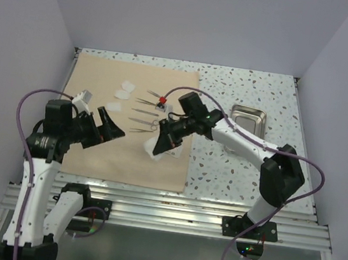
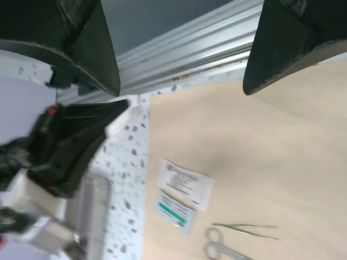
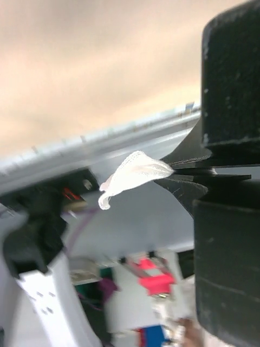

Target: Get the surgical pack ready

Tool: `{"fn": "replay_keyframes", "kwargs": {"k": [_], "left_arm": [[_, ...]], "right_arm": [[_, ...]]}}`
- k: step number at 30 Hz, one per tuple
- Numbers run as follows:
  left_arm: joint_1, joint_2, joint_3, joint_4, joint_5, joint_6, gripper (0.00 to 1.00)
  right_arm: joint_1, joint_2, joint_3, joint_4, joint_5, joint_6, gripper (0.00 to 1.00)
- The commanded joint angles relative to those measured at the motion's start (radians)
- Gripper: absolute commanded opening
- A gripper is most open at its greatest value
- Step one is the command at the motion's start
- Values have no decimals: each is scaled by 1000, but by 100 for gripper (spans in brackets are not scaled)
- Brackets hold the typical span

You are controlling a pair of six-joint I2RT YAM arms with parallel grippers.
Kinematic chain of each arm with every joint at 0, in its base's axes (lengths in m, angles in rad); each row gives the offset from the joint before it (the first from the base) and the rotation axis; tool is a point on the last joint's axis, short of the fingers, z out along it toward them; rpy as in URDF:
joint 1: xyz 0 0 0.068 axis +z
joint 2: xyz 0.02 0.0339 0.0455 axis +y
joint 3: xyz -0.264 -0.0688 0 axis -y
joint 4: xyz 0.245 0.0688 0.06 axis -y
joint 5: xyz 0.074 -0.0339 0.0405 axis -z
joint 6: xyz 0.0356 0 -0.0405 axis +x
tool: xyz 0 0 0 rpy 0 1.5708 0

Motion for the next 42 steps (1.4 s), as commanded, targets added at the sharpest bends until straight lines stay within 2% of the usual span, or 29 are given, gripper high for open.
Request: {"fn": "replay_keyframes", "kwargs": {"k": [1, 6, 9, 13, 21, 30, 42], "left_arm": [[5, 194, 81, 56, -270, -44, 98], [2, 405, 129, 137, -403, -100, 93], [-31, 581, 233, 125, -477, -103, 92], [-70, 736, 346, 76, -536, -113, 92], [-70, 983, 540, -28, -579, -175, 93], [-68, 1044, 522, 2, -527, -173, 92], [-68, 1071, 531, 13, -497, -156, 90]], "right_arm": [[-141, -89, 12, -63, 158, -2, 0], [-310, -66, 21, -85, 402, 34, 0], [-430, -14, 76, -118, 504, 41, 0], [-602, 33, 94, -92, 534, 54, 0], [-794, 147, 104, -115, 546, 3, 0], [-840, 300, 221, -154, 508, -55, 0], [-860, 385, 189, -72, 459, -9, 0]]}}
